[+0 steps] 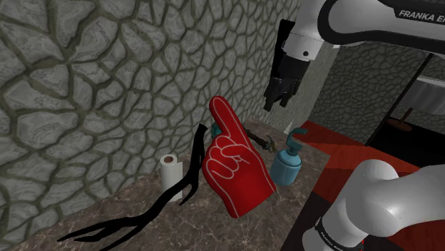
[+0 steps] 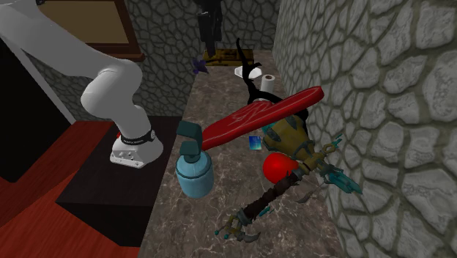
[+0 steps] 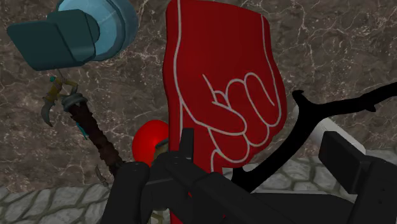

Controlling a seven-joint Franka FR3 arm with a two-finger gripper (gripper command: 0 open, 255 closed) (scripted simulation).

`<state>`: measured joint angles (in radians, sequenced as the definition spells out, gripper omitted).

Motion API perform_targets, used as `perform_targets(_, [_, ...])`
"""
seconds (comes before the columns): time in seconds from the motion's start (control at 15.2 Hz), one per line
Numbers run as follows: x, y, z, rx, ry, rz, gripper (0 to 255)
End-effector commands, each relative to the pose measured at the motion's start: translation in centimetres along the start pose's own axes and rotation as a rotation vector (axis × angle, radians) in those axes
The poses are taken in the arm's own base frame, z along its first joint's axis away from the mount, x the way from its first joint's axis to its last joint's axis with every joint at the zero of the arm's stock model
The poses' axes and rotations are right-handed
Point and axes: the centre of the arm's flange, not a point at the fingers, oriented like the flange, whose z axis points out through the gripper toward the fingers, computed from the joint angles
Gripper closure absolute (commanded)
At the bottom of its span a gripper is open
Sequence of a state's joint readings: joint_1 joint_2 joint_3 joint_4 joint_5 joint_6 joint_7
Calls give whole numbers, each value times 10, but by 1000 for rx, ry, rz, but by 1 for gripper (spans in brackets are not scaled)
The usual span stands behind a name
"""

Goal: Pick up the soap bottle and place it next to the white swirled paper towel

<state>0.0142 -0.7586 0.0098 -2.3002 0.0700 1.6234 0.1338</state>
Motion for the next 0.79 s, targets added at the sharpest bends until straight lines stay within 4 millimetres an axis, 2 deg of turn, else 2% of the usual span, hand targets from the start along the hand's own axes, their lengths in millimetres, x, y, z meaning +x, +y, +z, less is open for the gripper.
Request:
perform_targets(0.0, [0, 0, 0, 0, 0, 0, 0])
perform_targets(0.73, [-73, 106, 79, -25, 111, -82, 0])
